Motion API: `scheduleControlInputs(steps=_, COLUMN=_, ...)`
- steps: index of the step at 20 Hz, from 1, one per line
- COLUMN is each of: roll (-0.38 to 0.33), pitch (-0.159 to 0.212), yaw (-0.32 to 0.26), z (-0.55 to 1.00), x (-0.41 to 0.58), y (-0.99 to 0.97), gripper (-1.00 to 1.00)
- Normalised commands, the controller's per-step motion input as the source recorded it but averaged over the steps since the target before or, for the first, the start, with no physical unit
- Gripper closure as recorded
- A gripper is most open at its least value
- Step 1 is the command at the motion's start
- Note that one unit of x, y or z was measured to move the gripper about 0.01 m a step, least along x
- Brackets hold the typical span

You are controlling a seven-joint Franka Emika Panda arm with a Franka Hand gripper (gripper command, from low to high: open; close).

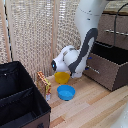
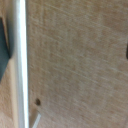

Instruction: Move your gripper towards the bottom drawer handle. Grasp the handle gently with your gripper. Apply gentle outward force to slide the bottom drawer open.

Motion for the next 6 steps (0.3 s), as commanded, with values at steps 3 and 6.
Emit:
scheduleControlInputs(steps=3, roll=0.274, pitch=0.059, yaw=-0.18, z=0.18, x=0.028, y=0.26, gripper=-1.0)
scheduleControlInputs(steps=6, roll=0.317, pitch=0.078, yaw=-0.166, z=0.12, x=0.002, y=0.23, gripper=-1.0)
